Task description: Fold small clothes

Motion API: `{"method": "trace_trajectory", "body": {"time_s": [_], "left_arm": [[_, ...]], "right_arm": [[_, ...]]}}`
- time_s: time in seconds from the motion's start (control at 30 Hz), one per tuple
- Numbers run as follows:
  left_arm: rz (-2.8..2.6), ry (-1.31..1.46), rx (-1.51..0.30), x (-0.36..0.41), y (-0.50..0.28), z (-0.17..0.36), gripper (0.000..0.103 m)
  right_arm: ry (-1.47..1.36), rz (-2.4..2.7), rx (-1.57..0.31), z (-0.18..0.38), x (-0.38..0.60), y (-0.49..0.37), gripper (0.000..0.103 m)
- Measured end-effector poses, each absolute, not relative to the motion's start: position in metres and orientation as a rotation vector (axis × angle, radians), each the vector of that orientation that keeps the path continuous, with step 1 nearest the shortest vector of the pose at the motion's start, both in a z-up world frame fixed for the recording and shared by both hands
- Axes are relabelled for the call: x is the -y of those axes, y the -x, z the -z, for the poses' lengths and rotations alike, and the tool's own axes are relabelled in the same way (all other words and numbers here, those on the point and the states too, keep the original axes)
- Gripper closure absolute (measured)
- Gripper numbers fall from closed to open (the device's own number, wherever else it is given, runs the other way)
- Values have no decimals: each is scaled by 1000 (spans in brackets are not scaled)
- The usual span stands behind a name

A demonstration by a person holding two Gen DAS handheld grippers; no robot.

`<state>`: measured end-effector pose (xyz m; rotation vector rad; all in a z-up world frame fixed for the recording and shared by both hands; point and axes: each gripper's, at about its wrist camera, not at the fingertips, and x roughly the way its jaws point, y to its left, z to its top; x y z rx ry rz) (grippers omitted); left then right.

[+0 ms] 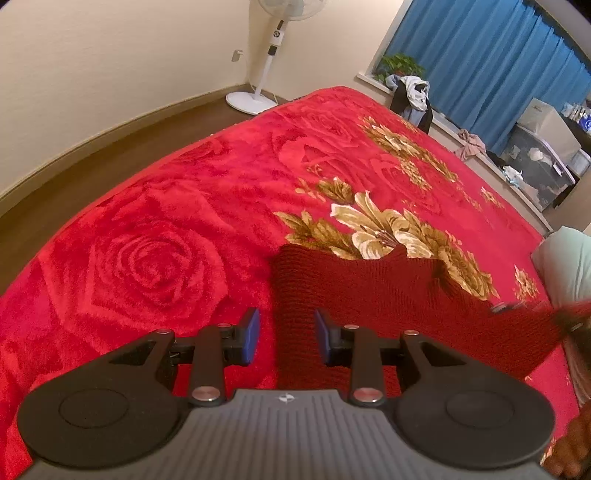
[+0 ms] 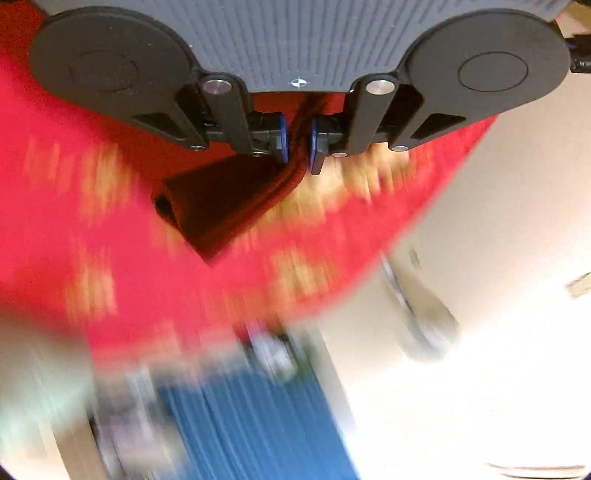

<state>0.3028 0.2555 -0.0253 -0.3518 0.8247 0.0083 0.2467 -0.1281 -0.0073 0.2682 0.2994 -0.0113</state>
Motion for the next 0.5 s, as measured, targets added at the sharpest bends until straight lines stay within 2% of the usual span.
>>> {"method": "trace_trajectory", "body": {"time_s": [0.07,0.13,0.23,0.3,0.43,0.5], "left_arm": [[7,347,-829,-251,-304,26,67],[30,334,-837,-244,-304,28,67],[63,297,-864,-231,-307,36,67],[88,271,-892,-222,-309,46,67],[118,217,-983,-205,-315,77,67],[96,152,-1009,-199,-316,91,59]], "right_arm": [[-197,80,-369,21,140,-257,91],[-250,166,-549,46,164,-276,83],[-358,288,-693,75,204,-282,83],[-338,349,-686,78,218,-275,78],[-304,360,-644,61,238,-246,78],[-284,333,-611,46,249,-229,78]]}}
